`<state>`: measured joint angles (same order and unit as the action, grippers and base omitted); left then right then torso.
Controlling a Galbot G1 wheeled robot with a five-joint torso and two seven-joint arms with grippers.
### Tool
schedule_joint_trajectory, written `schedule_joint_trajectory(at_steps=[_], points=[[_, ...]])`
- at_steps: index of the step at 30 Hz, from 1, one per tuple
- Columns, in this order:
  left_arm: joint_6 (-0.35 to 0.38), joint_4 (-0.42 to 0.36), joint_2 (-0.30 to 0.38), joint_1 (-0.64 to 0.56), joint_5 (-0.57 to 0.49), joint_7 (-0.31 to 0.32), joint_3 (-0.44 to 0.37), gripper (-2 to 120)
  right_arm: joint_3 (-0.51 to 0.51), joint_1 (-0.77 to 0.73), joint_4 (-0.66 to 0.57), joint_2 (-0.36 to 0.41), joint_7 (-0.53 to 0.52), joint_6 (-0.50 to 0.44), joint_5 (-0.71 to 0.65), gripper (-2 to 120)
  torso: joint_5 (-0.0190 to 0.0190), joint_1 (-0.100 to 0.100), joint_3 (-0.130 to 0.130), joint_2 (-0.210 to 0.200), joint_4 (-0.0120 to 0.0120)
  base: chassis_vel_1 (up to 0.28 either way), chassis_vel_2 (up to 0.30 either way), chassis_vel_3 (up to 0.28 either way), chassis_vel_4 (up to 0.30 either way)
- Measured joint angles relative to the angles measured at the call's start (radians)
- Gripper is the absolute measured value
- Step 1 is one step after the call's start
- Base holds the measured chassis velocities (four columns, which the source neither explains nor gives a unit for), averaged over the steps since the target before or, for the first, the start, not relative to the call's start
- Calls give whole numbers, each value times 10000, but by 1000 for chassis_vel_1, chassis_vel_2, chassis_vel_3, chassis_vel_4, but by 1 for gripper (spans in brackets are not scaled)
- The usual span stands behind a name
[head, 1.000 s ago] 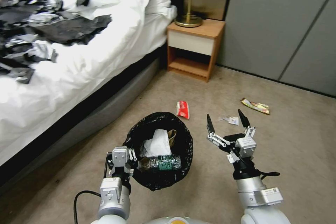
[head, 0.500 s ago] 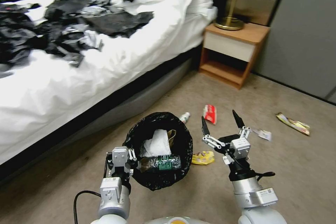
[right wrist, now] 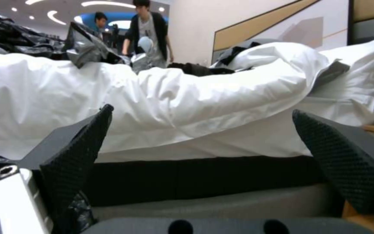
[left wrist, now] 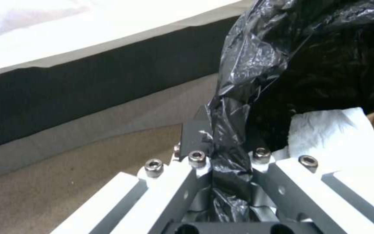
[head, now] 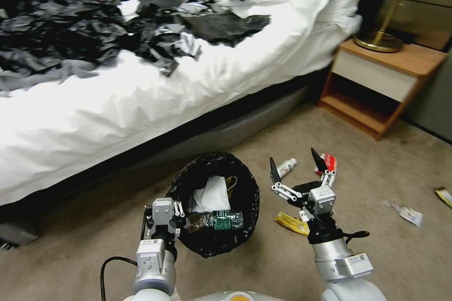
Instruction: Pick up the trash bin, then pick up the garbage from the floor and place it into the trash bin.
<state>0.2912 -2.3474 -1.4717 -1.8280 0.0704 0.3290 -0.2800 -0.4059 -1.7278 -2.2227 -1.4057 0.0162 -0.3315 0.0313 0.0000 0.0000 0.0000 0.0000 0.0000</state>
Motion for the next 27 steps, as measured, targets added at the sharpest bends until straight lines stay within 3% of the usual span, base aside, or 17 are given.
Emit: schedule_joint_trajectory(at_steps=[4,8,12,15,27], points=[[-1,-1,29,7,4,-18,7,1,-302,161,209,152,104,0,-162,100,1,0,0,0,-3,0,0,0,0],[0,-31,69,-4,-6,-18,-9,1,-1037,627,936,487,1159,-31,-621,100,3,0,0,0,0,0,0,0,0],[0,-83,69,-41,-2,-18,-14,1,-2081,1350,2484,1018,3546,-93,-903,100,3,0,0,0,-1,0,0,0,0],[0,-84,44,-57,29,-18,-6,1,-2282,1765,3447,1257,4380,-103,-847,100,3,0,0,0,-2,0,0,0,0],[-23,-85,-73,-145,232,-37,82,1,-2010,3119,6834,1888,5056,651,213,100,2,1,1,0,0,0,0,0,0]])
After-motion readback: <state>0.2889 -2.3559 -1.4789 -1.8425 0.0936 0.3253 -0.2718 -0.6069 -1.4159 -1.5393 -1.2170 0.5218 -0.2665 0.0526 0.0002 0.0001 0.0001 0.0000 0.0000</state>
